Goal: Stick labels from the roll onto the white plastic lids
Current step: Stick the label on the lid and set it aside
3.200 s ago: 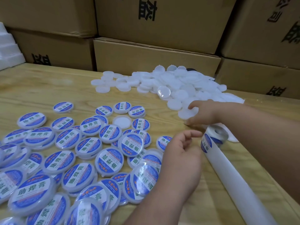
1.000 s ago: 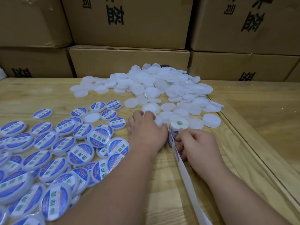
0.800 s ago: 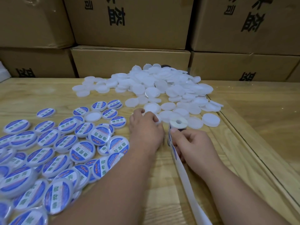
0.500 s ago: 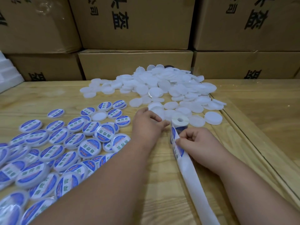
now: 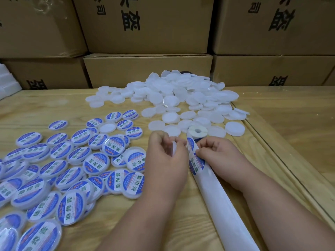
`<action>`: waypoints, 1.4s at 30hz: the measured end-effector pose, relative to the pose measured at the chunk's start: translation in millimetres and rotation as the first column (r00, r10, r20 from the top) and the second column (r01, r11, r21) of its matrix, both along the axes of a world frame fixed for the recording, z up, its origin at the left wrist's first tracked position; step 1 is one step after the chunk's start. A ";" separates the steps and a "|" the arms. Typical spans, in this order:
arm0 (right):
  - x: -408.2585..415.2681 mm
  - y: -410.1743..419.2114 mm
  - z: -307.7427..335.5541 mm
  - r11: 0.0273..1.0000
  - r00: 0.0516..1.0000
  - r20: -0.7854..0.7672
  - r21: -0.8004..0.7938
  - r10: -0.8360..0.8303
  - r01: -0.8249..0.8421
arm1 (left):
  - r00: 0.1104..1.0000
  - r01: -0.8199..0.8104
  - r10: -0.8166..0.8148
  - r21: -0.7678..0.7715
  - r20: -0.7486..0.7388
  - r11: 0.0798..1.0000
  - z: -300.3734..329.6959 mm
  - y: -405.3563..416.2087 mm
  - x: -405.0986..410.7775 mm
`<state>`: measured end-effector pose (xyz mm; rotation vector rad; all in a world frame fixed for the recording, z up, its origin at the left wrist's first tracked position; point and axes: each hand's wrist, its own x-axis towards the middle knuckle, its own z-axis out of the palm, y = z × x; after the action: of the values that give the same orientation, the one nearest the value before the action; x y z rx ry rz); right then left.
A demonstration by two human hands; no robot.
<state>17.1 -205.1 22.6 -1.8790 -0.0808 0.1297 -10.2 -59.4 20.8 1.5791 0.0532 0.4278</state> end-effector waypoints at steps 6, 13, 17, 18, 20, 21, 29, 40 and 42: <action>3.3 3.9 -3.5 0.998 0.998 0.016 -0.004 -0.061 0.062 | 0.976 0.218 -0.217 0.078 -0.023 0.973 -10.9 -3.8 15.9; 6.8 5.2 -5.6 0.987 0.990 0.032 0.089 -0.136 0.133 | 0.973 0.225 -0.207 0.219 -0.106 0.949 -18.3 -1.2 28.7; 7.3 5.0 -5.4 0.983 0.987 0.060 0.111 -0.152 0.145 | 0.972 0.196 -0.172 0.151 -0.159 0.969 -15.2 1.1 33.2; 7.3 5.6 -5.3 0.985 0.989 0.060 0.112 -0.139 0.131 | 0.971 0.196 -0.172 0.140 -0.165 0.971 -14.7 1.6 34.0; 6.2 6.9 -5.4 0.990 0.993 0.061 0.109 -0.098 0.091 | 0.969 0.195 -0.172 0.121 -0.177 0.973 -14.0 1.5 34.4; 5.3 7.1 -5.6 0.992 0.995 0.064 0.105 -0.077 0.070 | 0.968 0.194 -0.171 0.115 -0.182 0.974 -13.9 1.4 34.3; 8.5 7.0 -8.7 0.987 0.995 0.096 0.159 0.002 -0.017 | 0.961 0.217 -0.190 0.123 -0.199 0.968 -16.0 3.3 34.2; 10.7 4.6 -14.6 0.987 0.991 0.136 0.160 -0.013 -0.009 | 0.962 0.211 -0.183 0.122 -0.204 0.970 -14.9 3.0 32.3; 10.9 4.9 -15.1 0.986 0.989 0.142 0.165 -0.030 0.007 | 0.968 0.193 -0.169 0.120 -0.185 0.974 -14.7 2.3 31.3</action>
<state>28.0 -200.1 7.5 -1.7222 -0.1681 -0.0254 21.1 -57.1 6.1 1.7371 0.0125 0.1511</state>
